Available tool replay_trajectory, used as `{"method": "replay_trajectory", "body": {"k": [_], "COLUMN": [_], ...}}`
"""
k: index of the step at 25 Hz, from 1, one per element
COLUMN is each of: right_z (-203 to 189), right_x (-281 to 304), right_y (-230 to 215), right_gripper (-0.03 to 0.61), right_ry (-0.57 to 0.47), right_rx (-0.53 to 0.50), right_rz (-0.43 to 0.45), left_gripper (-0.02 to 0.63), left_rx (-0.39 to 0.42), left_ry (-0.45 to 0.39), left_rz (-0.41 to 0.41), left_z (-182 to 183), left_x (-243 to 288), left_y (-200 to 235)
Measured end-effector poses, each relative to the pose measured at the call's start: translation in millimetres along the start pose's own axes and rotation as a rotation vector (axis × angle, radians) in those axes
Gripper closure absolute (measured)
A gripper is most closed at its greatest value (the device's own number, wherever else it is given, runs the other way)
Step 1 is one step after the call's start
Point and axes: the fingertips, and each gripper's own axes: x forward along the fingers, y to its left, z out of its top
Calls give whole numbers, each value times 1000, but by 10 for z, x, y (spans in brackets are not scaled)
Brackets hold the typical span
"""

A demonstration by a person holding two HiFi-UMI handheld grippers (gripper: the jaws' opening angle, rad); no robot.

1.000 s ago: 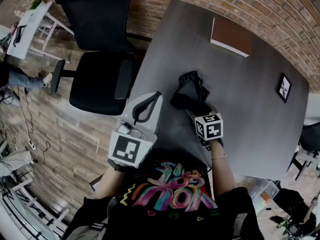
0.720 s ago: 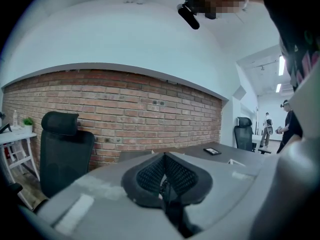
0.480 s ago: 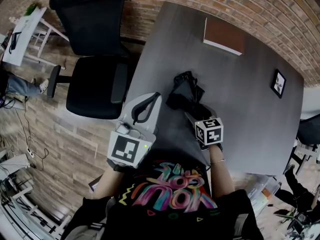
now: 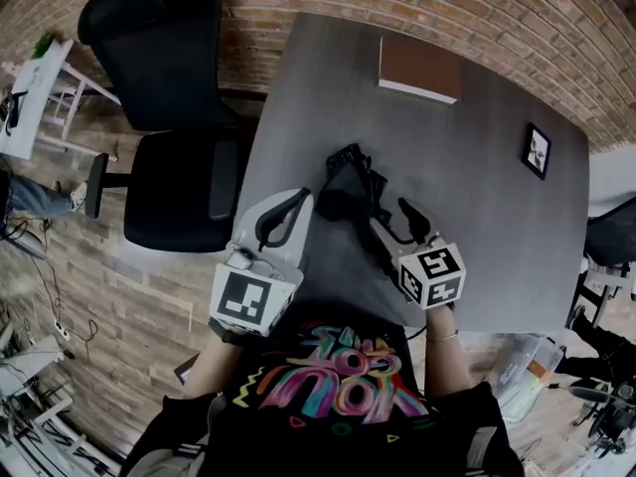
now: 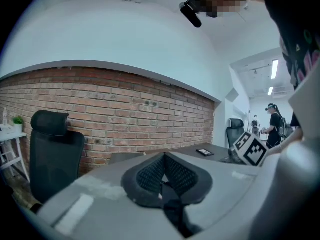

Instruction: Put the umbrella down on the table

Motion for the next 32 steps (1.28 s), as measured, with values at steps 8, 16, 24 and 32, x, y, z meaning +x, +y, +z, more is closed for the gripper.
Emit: {"method": "replay_trajectory", "body": {"k": [8, 16, 24, 32], "right_z": [858, 1108, 1059, 996], "right_x": [-672, -1248, -1479, -1477], "right_y": [-22, -40, -129, -78], "right_gripper": [387, 471, 510, 575], "right_ry": [-306, -467, -520, -545], "right_rx": [-57, -75, -36, 4], "right_rz": [-99, -193, -254, -242], "left_gripper": [614, 614, 614, 614], "left_rx": [13, 16, 25, 30], "left_ry": [0, -9, -14, -22], "left_rz": [-29, -37, -56, -63], "left_z": [45, 72, 89, 140], "left_x": [54, 78, 102, 111], "left_y": [-60, -65, -94, -130]}}
